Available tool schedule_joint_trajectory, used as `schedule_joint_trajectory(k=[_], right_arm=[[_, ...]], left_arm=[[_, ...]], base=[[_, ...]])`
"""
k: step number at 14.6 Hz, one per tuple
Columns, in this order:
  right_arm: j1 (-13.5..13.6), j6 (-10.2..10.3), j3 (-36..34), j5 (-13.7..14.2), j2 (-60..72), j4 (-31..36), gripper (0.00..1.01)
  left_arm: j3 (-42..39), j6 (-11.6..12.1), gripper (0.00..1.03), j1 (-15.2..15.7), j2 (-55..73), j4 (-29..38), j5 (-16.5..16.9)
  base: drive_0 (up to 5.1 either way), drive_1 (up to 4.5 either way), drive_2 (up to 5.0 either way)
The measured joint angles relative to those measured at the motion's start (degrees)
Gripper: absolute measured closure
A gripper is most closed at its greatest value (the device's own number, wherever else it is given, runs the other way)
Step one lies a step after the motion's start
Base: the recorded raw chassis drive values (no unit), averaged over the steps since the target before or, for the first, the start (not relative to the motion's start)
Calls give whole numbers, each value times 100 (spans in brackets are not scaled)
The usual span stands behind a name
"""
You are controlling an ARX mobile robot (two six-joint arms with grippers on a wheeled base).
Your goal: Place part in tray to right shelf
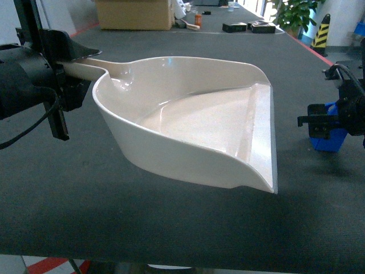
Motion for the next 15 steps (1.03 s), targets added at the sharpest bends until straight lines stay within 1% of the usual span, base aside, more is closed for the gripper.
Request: schedule_joint_trajectory(k=[1,2,3,4,5,6,7,8,9,10,11,12,13,14,15], right_arm=[[0,4,-98,4,-87,166,50],[33,31,-396,-9,-420,313,54],[94,101,-769,-195,-988,490,54],[162,175,-914,-310,-1375,586,54],[496,339,-1139,-599,-2317,787,54],[778,391,-1211,-710,-2763,835,54],[1137,422,-1329,-811,-3152,938,54],[1434,522,-1434,-1010,-3353,898,54],[1727,645,-1567,-1137,-3429,876,54],[1987,815,-1700,-1349,-3445,678,54],[2181,1025,-1784,-1512,-3436,457,54],[2326,1204,-1801,-1585,-3392,374,54],[2385,1438,-1801,-1784,-3373,232,54],[2389,1600,-1853,-1888,-3366,391,48],[2334,1790,-1915,-2074,-3440,435,35]], left_arm=[[0,2,90,0,0,-2,0],[0,2,90,0,0,4,0],[0,2,90,0,0,0,2],[0,2,90,0,0,7,2],[0,2,90,0,0,0,2],[0,2,90,0,0,2,2],[0,2,90,0,0,2,2],[0,2,90,0,0,2,0],[0,2,90,0,0,2,2],[0,2,90,0,0,0,2],[0,2,90,0,0,0,2],[0,2,90,0,0,0,2],[0,2,90,0,0,2,4],[0,2,90,0,0,0,-4],[0,4,90,0,0,0,0]], base=[[0,0,0],[0,0,0],[0,0,0],[0,0,0],[0,0,0],[0,0,0],[0,0,0],[0,0,0],[0,0,0],[0,0,0],[0,0,0],[0,0,0],[0,0,0],[0,0,0],[0,0,0]])
